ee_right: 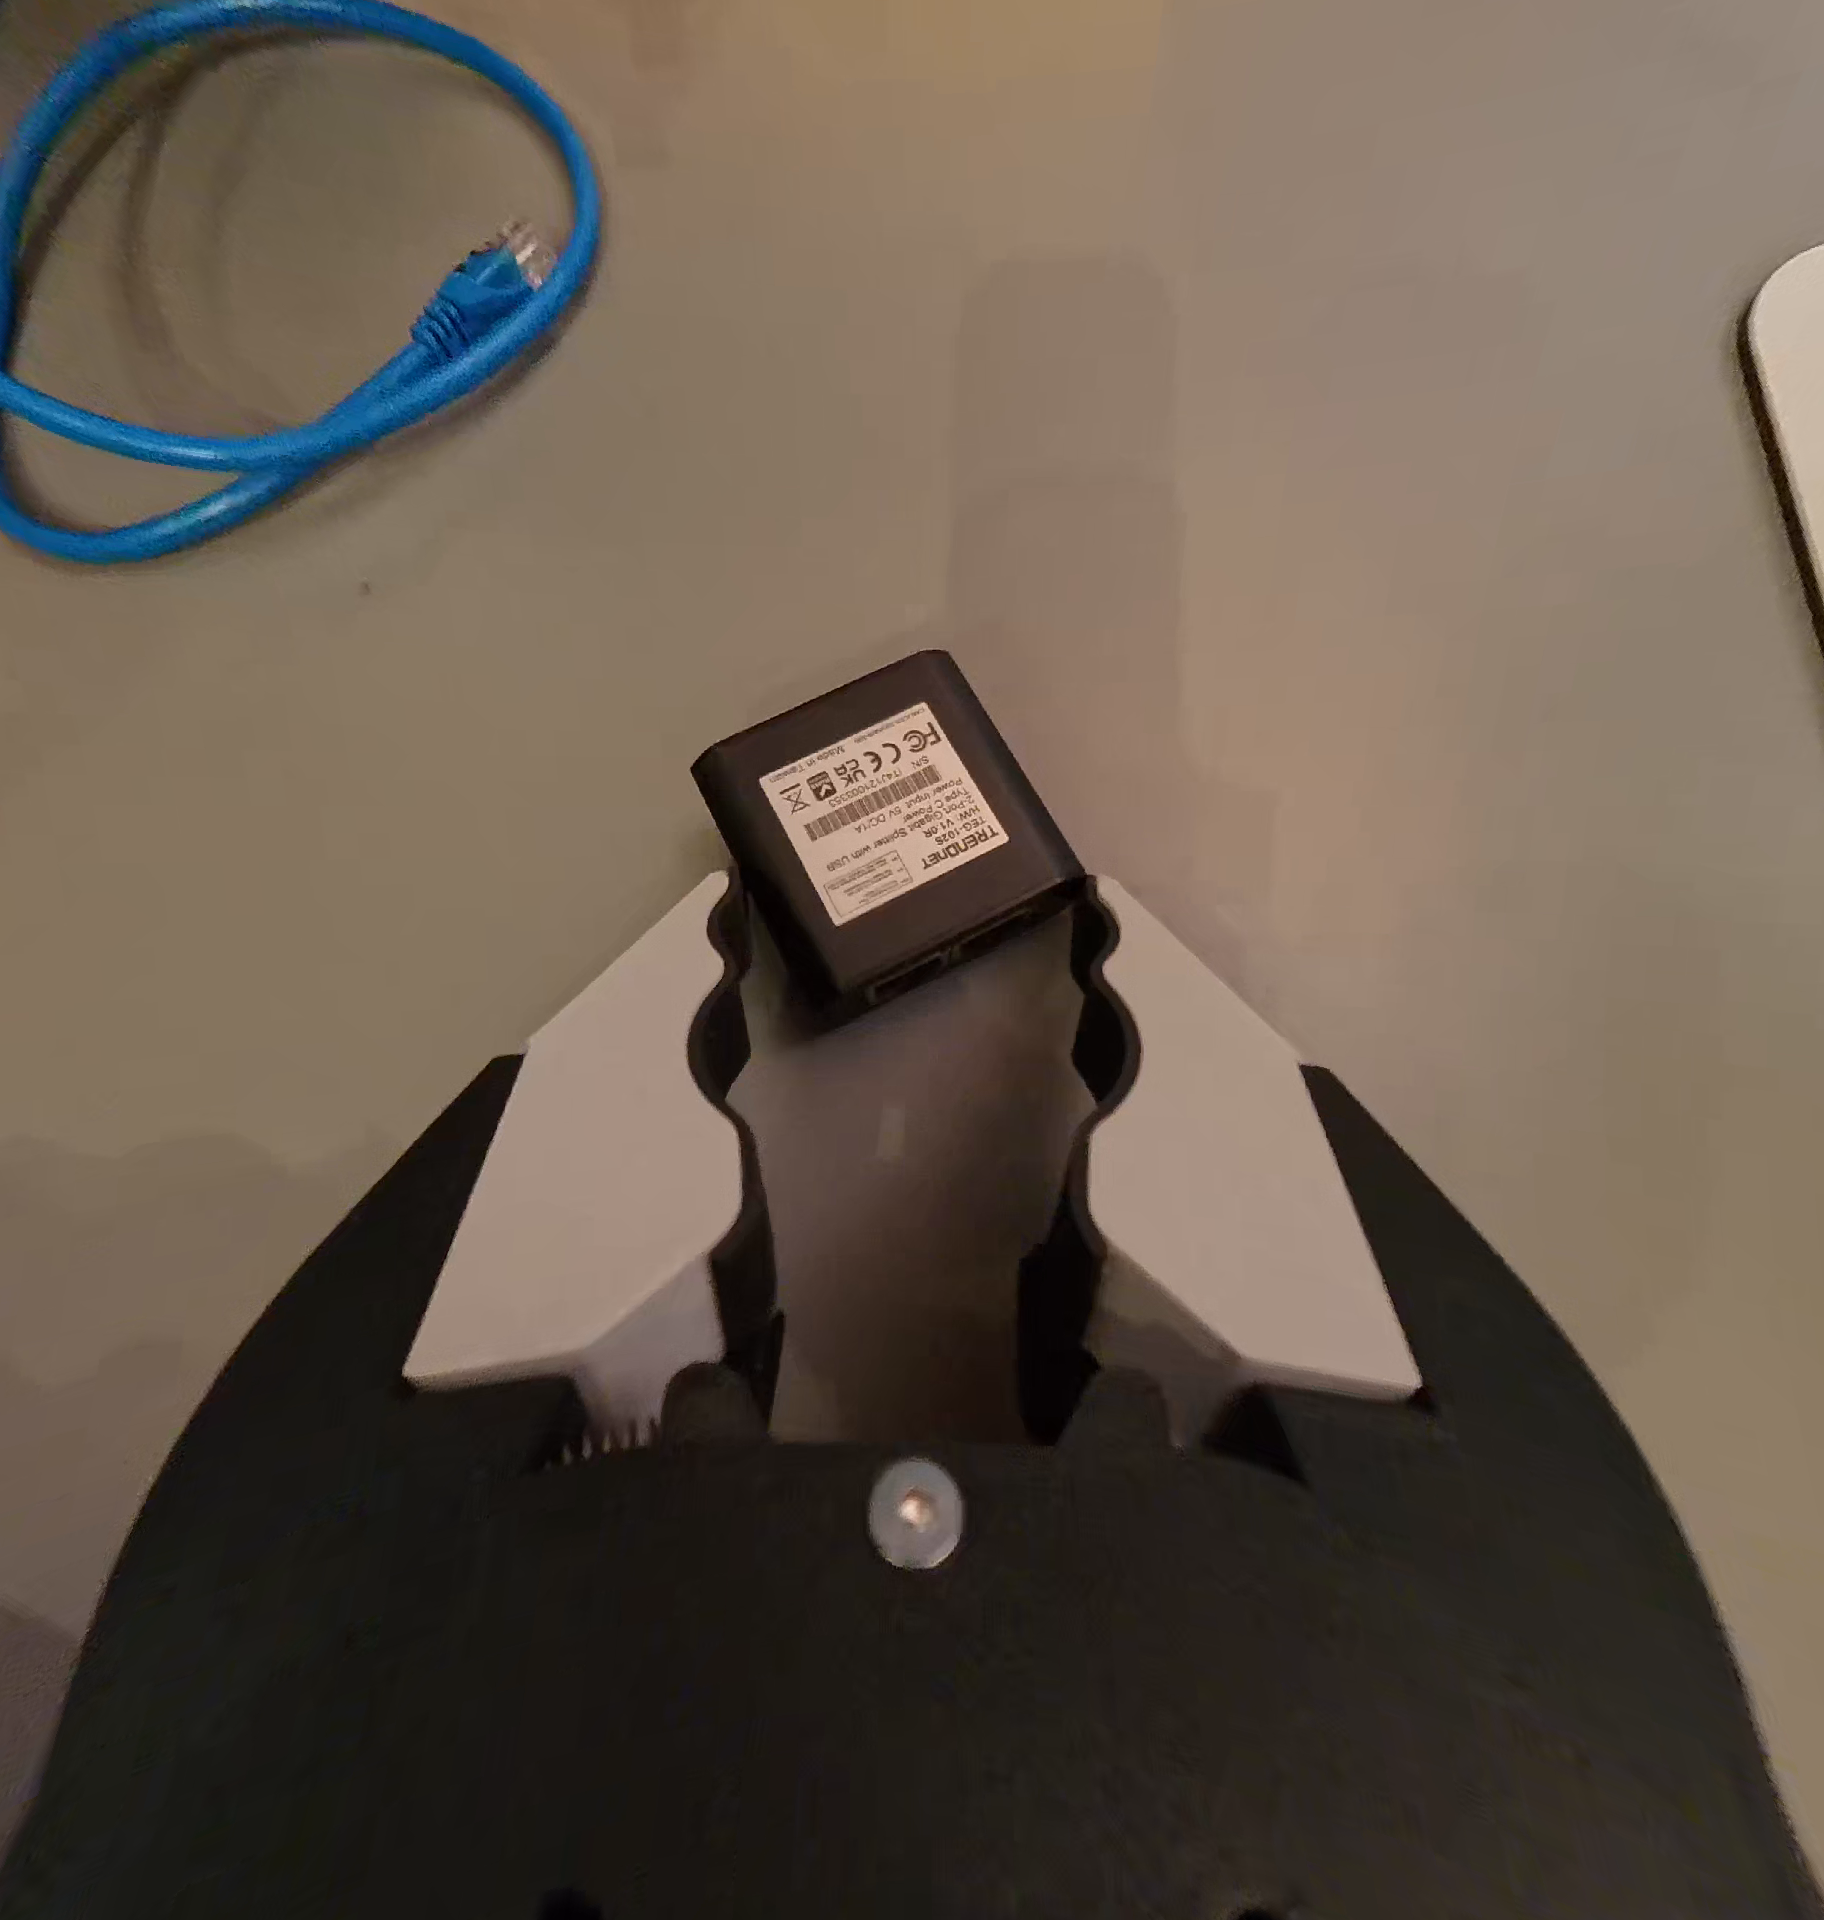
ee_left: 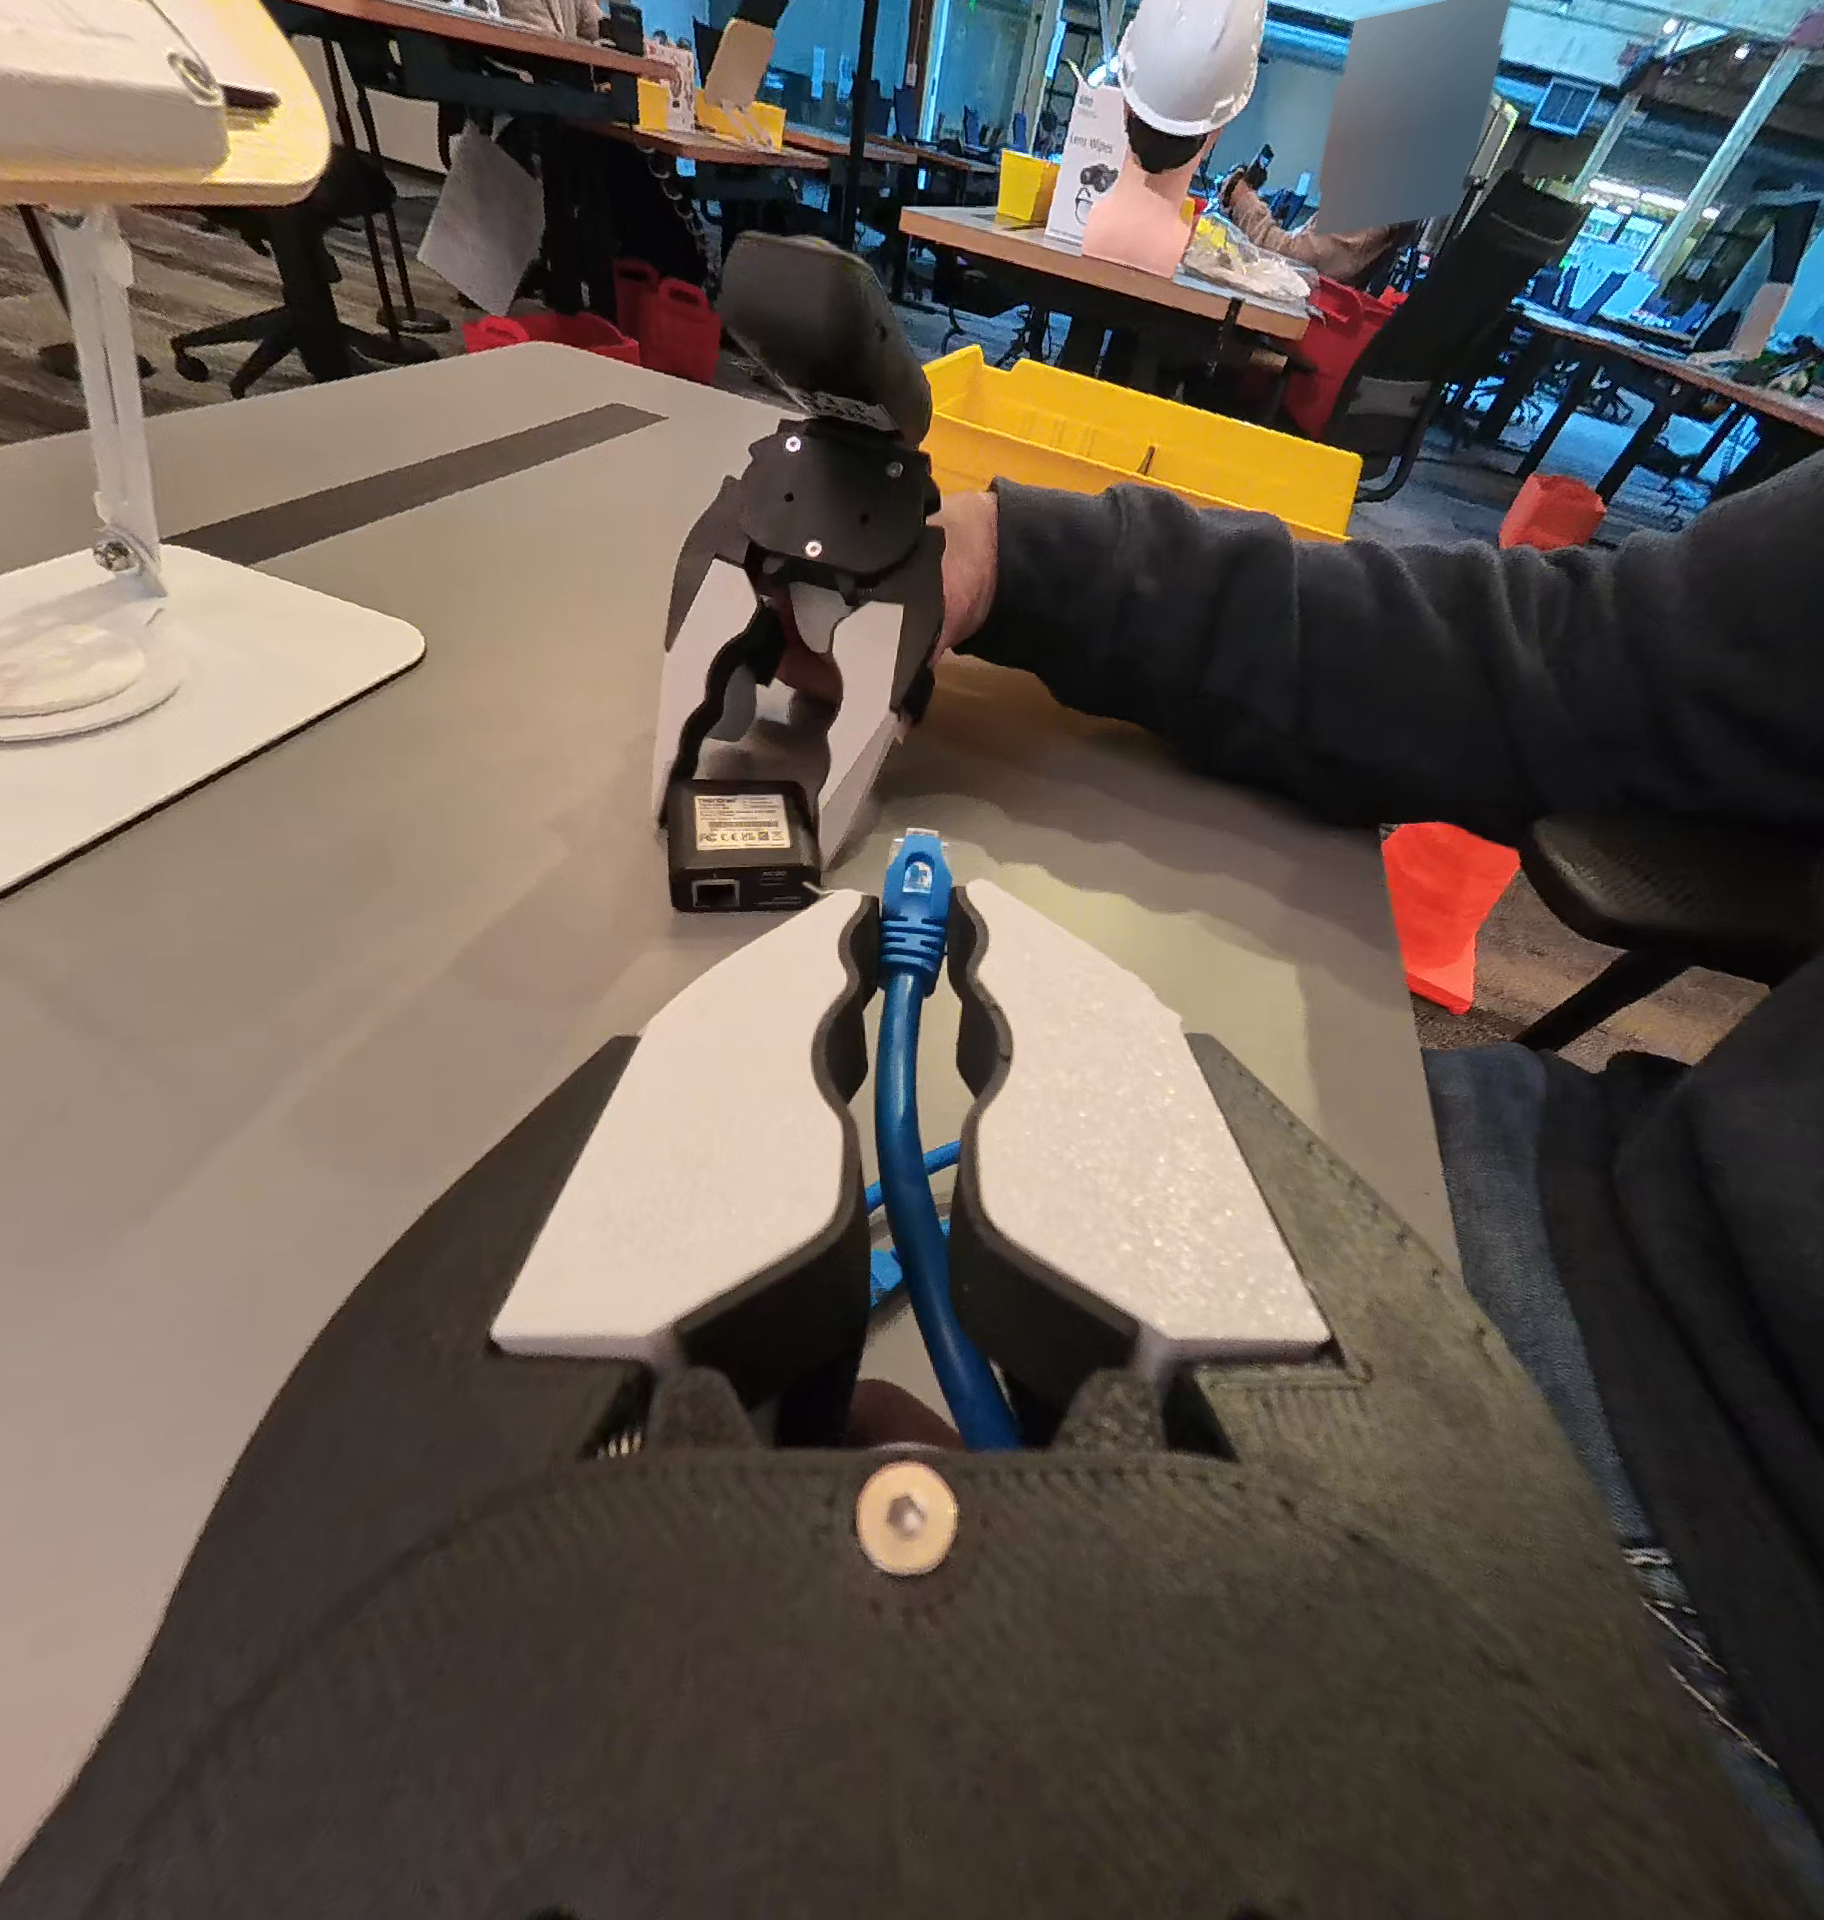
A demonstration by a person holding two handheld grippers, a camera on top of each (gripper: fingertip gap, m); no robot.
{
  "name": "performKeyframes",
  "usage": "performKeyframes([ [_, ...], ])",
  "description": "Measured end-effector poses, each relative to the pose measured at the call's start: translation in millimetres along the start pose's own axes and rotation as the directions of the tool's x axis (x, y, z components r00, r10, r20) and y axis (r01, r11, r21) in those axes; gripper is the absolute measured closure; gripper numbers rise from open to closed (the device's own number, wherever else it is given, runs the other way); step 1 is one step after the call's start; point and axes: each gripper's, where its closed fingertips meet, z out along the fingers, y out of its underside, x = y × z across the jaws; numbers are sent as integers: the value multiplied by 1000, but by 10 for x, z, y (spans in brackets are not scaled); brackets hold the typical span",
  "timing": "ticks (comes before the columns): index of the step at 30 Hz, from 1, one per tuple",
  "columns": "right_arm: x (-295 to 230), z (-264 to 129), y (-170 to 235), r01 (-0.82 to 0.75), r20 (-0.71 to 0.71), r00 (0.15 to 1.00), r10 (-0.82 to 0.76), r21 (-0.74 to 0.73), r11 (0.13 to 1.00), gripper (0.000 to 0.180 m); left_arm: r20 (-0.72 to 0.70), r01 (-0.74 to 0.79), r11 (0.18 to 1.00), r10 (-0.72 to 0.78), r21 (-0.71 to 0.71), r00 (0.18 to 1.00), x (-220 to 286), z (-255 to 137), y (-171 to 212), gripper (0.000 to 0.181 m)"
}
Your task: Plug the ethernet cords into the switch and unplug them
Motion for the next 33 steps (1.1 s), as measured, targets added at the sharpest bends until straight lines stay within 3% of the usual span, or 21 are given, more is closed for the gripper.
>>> performKeyframes([
  [3,-97,-46,-83,-60,32,998,59,30,998,119,-1,5,1000,-5,3,1000,-26,3,12,169],
  [7,-322,-95,-45,-73,65,995,79,-88,993,119,-3,9,1000,-9,2,1000,-41,-1,26,169],
  [12,-408,-74,69,37,-40,998,-50,-282,959,119,-4,8,1000,-8,-1,1000,-39,10,37,169],
  [18,-421,-22,-42,275,-175,925,-337,-302,913,122,-13,-3,1000,3,-4,1000,12,20,28,169],
  [21,-462,9,-74,347,-166,897,-410,-311,885,129,-17,-9,1000,9,-7,1000,33,24,23,168],
  [25,-439,16,-86,327,-104,919,-381,-342,881,129,-22,-17,1000,17,-1,1000,62,31,-1,168],
  [33,-375,-9,-187,72,153,988,-17,-359,931,130,-28,-25,1000,25,6,999,97,11,-24,168],
])
